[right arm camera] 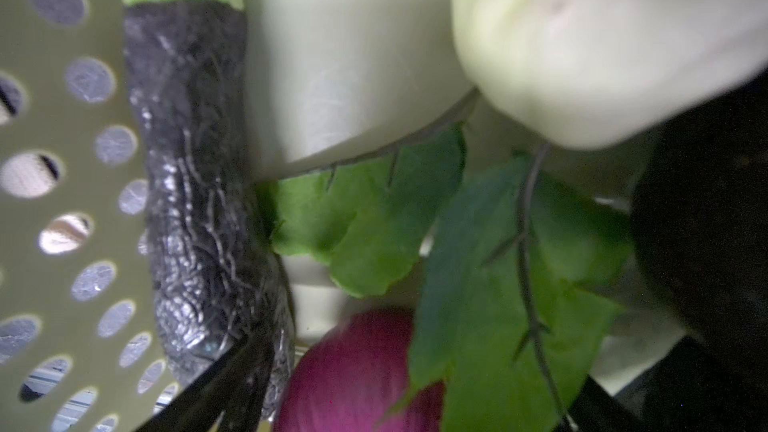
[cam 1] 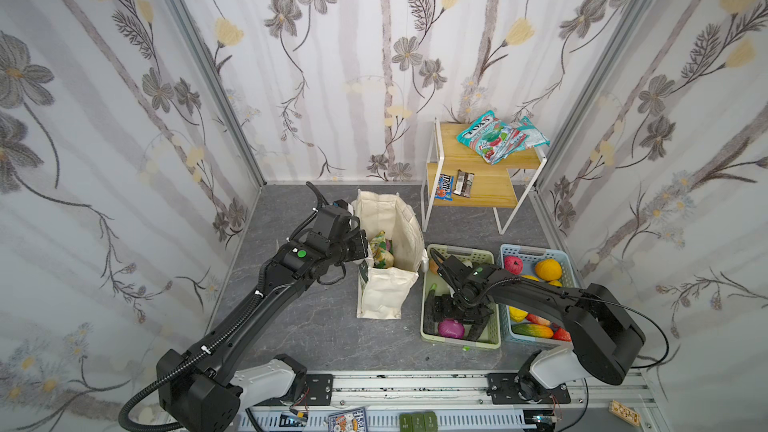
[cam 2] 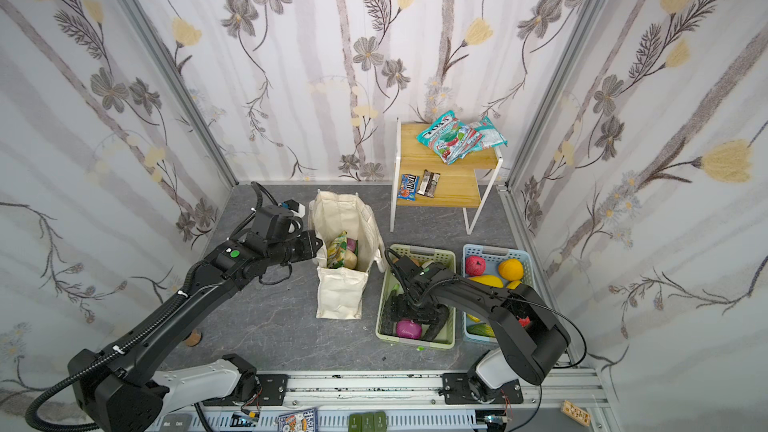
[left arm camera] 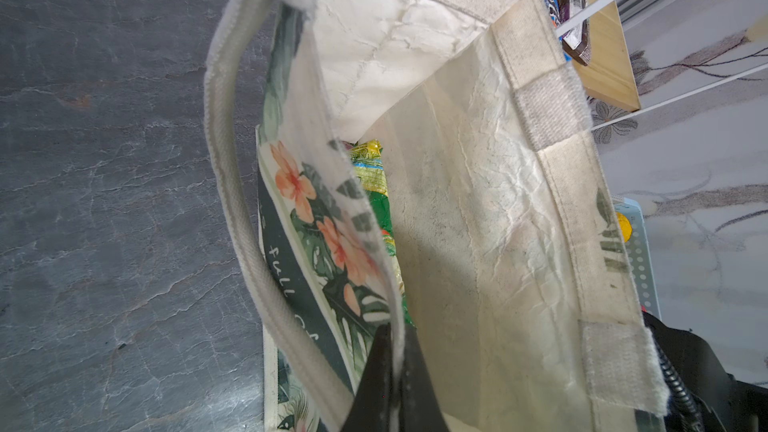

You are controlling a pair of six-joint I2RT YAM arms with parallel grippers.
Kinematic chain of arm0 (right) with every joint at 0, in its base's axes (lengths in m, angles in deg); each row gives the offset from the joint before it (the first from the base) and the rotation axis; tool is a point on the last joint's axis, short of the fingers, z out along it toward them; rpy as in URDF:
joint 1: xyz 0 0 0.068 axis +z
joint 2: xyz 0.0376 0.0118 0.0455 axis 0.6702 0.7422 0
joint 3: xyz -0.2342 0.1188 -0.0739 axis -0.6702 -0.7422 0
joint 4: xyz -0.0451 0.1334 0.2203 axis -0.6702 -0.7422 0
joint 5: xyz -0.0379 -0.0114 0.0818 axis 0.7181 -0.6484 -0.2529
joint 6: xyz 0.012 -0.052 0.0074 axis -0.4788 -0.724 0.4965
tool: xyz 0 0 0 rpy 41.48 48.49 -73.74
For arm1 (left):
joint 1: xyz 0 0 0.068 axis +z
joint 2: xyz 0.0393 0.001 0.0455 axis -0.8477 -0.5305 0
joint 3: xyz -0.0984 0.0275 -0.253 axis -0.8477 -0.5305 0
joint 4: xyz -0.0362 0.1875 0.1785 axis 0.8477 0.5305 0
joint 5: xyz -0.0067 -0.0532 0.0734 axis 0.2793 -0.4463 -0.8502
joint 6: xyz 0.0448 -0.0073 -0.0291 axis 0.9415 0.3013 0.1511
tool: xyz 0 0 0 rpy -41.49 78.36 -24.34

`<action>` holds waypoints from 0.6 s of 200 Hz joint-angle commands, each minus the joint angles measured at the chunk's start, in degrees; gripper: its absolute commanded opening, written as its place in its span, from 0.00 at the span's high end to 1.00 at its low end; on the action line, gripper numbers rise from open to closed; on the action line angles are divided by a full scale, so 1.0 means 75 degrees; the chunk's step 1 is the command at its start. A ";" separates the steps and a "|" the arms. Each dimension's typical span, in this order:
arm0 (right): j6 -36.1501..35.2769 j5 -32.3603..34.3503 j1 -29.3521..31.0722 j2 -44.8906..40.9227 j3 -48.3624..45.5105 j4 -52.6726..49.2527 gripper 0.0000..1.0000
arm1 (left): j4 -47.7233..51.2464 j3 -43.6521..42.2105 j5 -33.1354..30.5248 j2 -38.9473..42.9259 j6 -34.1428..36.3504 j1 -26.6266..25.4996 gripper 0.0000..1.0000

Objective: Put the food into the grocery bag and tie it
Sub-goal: 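Grasp the purple onion in the green basket with the right gripper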

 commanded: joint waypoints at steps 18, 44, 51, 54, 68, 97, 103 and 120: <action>0.0008 -0.0215 -0.0049 -0.0319 0.0269 0.0139 0.15 | 0.0066 -0.0047 -0.0066 0.0016 0.0062 0.0032 1.00; -0.0012 -0.0280 -0.0189 -0.0691 0.0512 -0.0113 0.16 | 0.0008 -0.0082 -0.0055 0.0000 0.0067 0.0054 1.00; -0.0035 -0.0266 -0.0237 -0.0742 0.0579 -0.0168 0.16 | -0.0004 -0.0090 -0.0035 -0.0010 0.0065 0.0056 1.00; -0.0047 -0.0266 -0.0263 -0.0765 0.0601 -0.0197 0.16 | -0.0015 -0.0093 -0.0042 -0.0017 0.0068 0.0050 1.00; -0.0136 -0.0140 -0.0383 -0.0822 0.0784 -0.0426 0.13 | -0.0046 -0.0092 -0.0007 -0.0046 0.0062 0.0074 1.00; -0.0506 0.0576 -0.0696 -0.0840 0.1307 -0.1059 0.07 | -0.0087 -0.0094 0.0027 -0.0079 0.0076 0.0083 1.00; -0.0572 0.0638 -0.0819 -0.0852 0.1420 -0.1146 0.07 | -0.0087 -0.0094 0.0039 -0.0092 0.0075 0.0087 1.00; -0.0731 0.0852 -0.1076 -0.0984 0.1778 -0.1412 0.07 | -0.0064 -0.0082 0.0051 -0.0082 0.0091 0.0097 1.00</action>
